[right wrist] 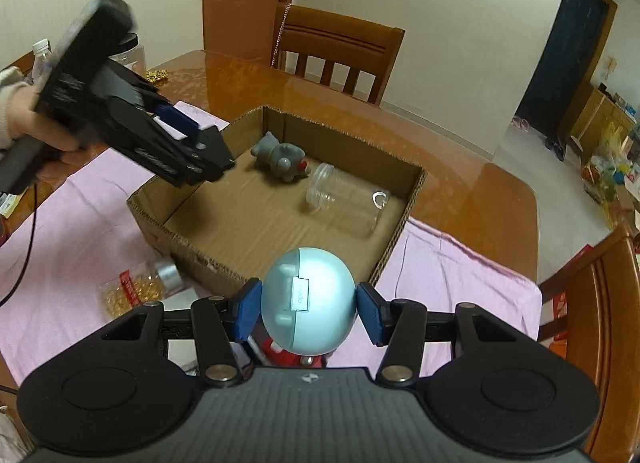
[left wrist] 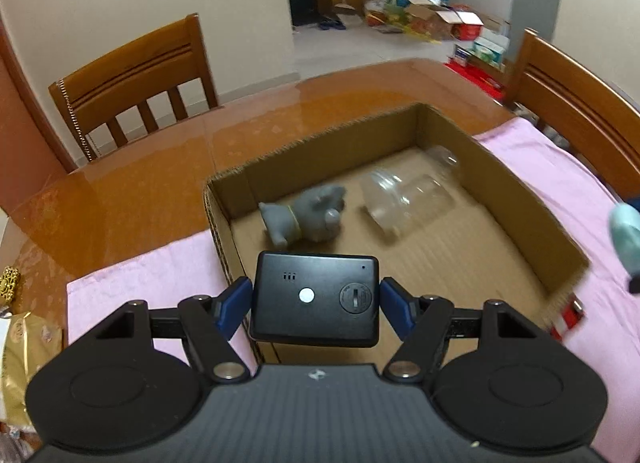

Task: Organize rigid objects
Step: 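Drop the black case into the box with the left gripper while the right carries the egg case there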

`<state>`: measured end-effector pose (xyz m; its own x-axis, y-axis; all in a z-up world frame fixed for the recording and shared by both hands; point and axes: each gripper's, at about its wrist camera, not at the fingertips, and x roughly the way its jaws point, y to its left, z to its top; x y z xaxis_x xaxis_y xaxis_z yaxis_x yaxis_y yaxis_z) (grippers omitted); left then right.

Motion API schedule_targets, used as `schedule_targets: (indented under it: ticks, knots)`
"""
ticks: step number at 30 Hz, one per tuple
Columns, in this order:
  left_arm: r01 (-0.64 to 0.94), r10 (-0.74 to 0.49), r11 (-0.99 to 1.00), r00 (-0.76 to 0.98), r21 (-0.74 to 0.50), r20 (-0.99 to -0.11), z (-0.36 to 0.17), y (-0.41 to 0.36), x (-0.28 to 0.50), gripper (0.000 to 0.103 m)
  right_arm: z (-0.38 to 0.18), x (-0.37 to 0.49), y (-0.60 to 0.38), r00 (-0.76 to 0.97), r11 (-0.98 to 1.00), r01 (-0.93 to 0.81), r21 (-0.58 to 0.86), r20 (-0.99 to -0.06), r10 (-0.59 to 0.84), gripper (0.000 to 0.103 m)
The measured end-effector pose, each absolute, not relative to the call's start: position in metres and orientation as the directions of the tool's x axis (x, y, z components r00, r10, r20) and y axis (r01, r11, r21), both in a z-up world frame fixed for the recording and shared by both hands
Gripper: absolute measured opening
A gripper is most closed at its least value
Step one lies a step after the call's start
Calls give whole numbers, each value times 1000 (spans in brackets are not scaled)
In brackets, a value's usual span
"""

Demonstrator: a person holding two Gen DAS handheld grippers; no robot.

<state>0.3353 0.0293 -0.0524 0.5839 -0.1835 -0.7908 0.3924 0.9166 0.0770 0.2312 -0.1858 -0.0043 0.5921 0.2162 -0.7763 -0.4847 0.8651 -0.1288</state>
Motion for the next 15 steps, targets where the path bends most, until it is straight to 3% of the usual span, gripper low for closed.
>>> schedule_targets:
  ticks: [7,15]
  knots:
    - [309,-147,949,619,67,-771,-55,40,338,94,-8,247,-180,592,867,-482,-129,-778,213,57]
    - [247,-171,969,657,-5,-734,-29,64,283,99,-11,262,-174,586,859,-494,-132,-781,217,57]
